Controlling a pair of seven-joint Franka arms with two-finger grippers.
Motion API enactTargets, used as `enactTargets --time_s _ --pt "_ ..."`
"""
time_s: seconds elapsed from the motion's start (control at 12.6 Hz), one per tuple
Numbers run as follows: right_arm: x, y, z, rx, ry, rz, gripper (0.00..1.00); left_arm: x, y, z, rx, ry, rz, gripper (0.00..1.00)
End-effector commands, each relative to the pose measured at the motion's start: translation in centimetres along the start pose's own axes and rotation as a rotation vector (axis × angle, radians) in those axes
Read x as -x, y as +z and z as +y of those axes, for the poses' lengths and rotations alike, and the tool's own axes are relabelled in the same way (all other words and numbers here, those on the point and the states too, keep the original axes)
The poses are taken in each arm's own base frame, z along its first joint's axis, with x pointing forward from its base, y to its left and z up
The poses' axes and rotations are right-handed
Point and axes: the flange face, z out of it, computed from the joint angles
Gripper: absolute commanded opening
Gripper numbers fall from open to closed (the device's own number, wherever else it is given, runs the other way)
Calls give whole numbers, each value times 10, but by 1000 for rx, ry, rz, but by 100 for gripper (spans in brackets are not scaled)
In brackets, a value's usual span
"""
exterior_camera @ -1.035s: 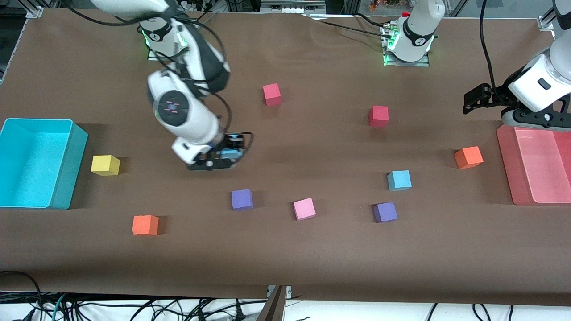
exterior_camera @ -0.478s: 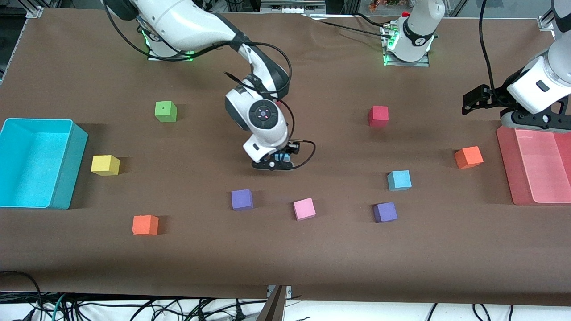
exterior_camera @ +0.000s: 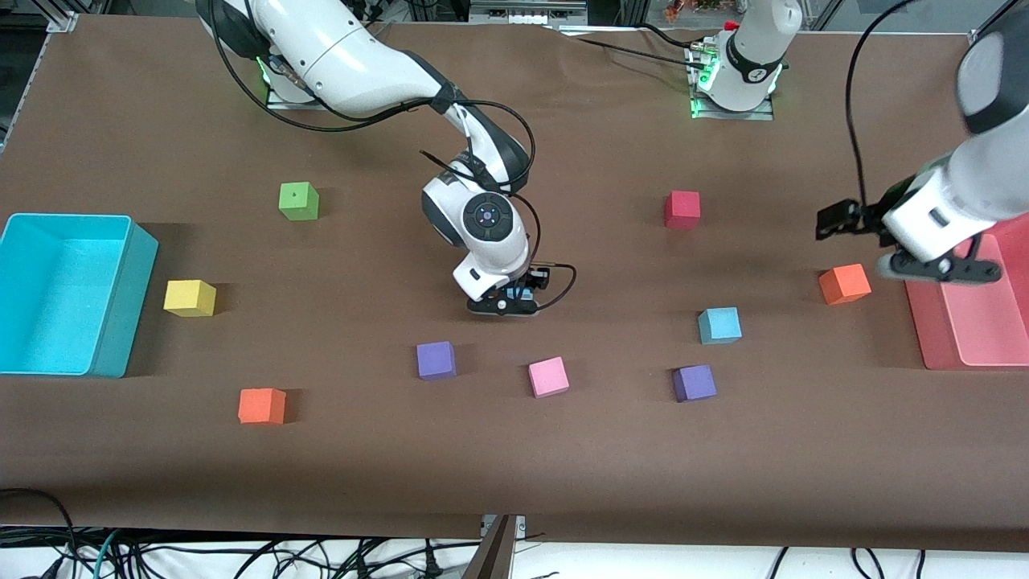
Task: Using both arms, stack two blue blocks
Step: 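Lift the cyan cube with the right gripper and carry it toward the table middle, then set the cube down with the right gripper while the left gripper reaches the other cube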
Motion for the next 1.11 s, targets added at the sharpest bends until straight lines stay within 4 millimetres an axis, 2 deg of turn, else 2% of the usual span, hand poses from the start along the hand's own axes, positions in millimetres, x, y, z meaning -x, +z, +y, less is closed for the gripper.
enactTargets --time_s 0.0,0.08,0.16,0.24,0.4,0.56,0.72,0.8,0.88,1.03 --pt "0 6 -7 6 -7 23 29 -21 63 16 -26 39 -94 100" --pt "4 10 -10 10 -15 20 33 -25 77 22 -25 44 -108 100" --pt "4 12 -10 19 -31 29 53 -35 98 33 -33 46 -98 99" --pt "3 13 -10 34 -61 58 99 -41 119 51 -41 27 -69 99" --pt "1 14 -9 43 -77 74 100 -47 174 77 -48 -63 -3 99" --pt "-2 10 -6 44 -79 72 100 -49 217 78 -36 -68 74 99" --pt "-5 -2 -4 46 -70 68 100 -44 247 77 -30 -67 109 99" --pt "-6 -15 -1 55 -65 54 100 -45 256 77 -28 -67 118 99" --pt "-11 -39 2 53 -60 54 100 -45 260 77 -27 -68 117 99" --pt "-22 -98 11 27 -86 78 100 -47 269 77 -24 -71 115 99"
